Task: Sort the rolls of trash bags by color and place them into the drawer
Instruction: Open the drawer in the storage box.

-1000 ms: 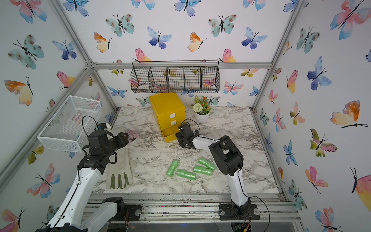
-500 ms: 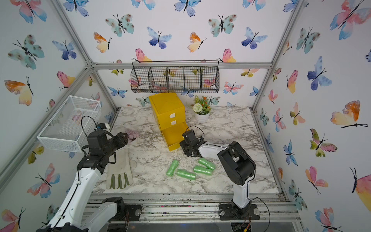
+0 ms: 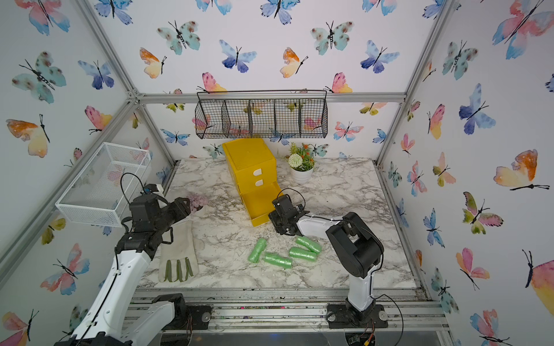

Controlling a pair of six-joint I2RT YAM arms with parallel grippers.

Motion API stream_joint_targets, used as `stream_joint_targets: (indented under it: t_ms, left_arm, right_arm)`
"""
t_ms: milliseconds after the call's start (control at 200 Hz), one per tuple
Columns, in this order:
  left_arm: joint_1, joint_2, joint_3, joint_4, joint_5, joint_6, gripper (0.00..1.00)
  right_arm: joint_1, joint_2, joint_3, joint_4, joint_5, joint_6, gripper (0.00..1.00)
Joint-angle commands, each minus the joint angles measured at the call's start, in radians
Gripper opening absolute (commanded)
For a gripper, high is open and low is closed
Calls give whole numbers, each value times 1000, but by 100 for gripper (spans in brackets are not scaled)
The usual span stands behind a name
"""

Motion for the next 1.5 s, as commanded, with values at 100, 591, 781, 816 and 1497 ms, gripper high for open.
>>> stream_joint_targets:
  t_ms: [100, 591, 781, 816, 1497]
  left_arm:
    - [11, -9, -9, 24, 23, 2, 65]
    - [23, 3, -2, 21, 48, 14, 67]
    - [23, 36, 24, -7, 123, 57, 64]
    - [22, 45, 29, -12, 145, 65, 63]
    - [-768, 271, 65, -124, -5, 33, 50]
  right_arm:
    - [7, -58, -7, -46, 43, -55, 50]
    - [6, -255, -23, -135, 39, -340, 64]
    - [6, -436, -54, -163, 47, -690, 66]
    - [4, -473, -71, -173, 66, -707, 66]
    - [-237, -821, -205, -402, 48, -824, 68]
